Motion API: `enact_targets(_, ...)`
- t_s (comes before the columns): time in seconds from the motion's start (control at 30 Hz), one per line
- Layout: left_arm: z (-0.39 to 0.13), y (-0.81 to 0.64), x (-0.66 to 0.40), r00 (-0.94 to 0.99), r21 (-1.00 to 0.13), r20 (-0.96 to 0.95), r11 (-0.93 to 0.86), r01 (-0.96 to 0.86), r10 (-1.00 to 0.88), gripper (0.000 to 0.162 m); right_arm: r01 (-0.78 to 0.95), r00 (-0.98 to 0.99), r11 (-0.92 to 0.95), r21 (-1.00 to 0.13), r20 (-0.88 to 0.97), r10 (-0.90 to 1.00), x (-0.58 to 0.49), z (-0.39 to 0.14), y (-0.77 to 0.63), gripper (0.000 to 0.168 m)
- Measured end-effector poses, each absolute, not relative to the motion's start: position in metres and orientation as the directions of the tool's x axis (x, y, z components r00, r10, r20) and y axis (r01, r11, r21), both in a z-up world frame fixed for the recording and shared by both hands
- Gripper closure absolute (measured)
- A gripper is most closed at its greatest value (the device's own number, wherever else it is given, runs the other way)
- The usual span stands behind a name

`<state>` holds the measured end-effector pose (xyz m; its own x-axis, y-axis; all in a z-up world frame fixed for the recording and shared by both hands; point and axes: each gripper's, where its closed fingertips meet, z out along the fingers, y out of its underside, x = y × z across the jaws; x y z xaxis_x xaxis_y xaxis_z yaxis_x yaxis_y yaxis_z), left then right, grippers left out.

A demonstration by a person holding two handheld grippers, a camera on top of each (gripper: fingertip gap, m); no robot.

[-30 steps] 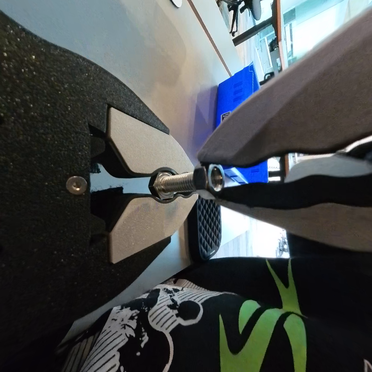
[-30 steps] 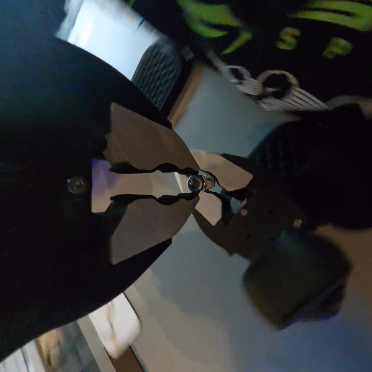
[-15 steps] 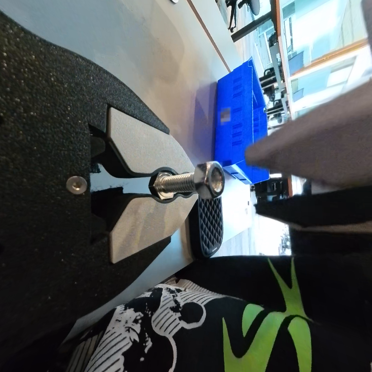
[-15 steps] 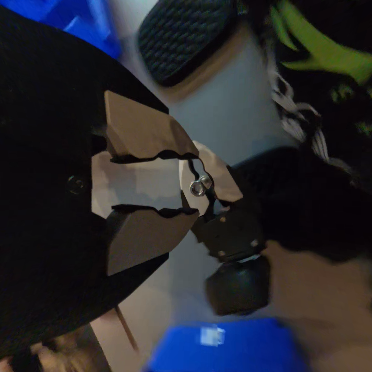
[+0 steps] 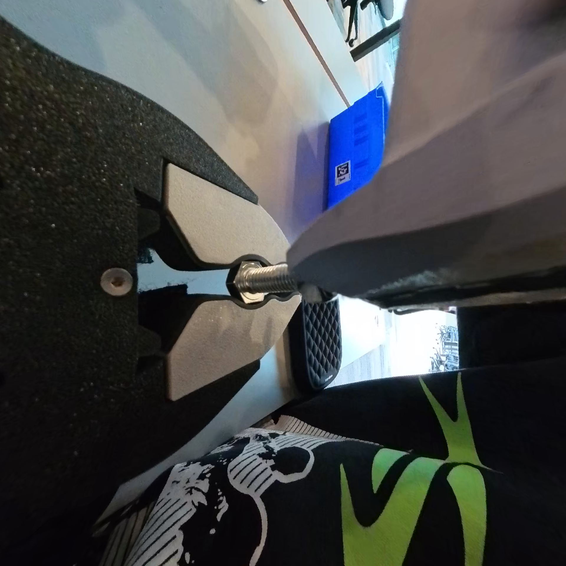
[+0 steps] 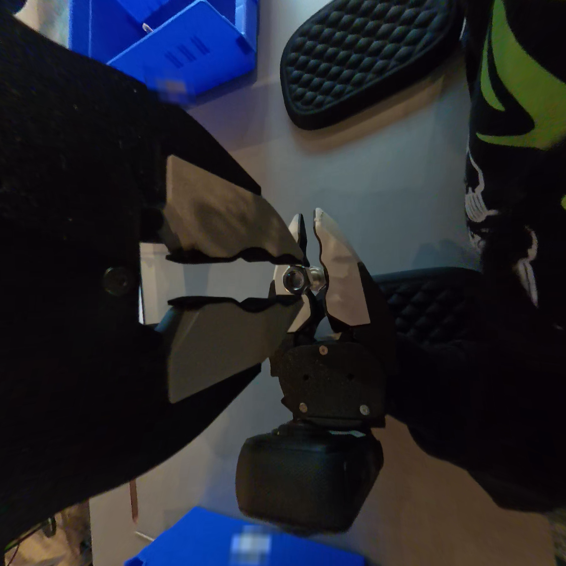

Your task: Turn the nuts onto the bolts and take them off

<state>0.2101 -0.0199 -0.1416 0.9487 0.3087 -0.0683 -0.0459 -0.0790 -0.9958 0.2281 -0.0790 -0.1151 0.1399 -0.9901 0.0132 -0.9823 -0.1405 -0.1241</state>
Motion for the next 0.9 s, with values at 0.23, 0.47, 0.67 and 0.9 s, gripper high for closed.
enact_targets(0.23,-0.139,-0.023,0.206,0.942,-0.998,-0.051,-0.056,-0.034,0.333,0.152,-0.964,-0.227,0.226,-0.137,-0.007,-0.974,0.223,-0.113,-0.088,0.151)
enact_targets(0.47,-0.142,-0.022,0.205,0.940,-0.997,-0.052,-0.075,-0.029,0.337,0.152,-0.578,-0.802,0.795,-0.185,-0.052,-0.595,0.216,-0.115,-0.086,0.151)
enact_targets(0.67,-0.139,-0.023,0.205,0.939,-0.998,-0.048,-0.056,-0.031,0.339,0.152,-0.449,-0.879,0.846,-0.288,-0.028,-0.476,0.214,-0.117,-0.089,0.144)
enact_targets(0.9,-0.140,-0.022,0.208,0.946,-0.998,-0.051,-0.058,-0.034,0.321,0.152,-0.905,-0.374,0.324,-0.274,0.153,-0.915,0.223,-0.102,-0.078,0.128)
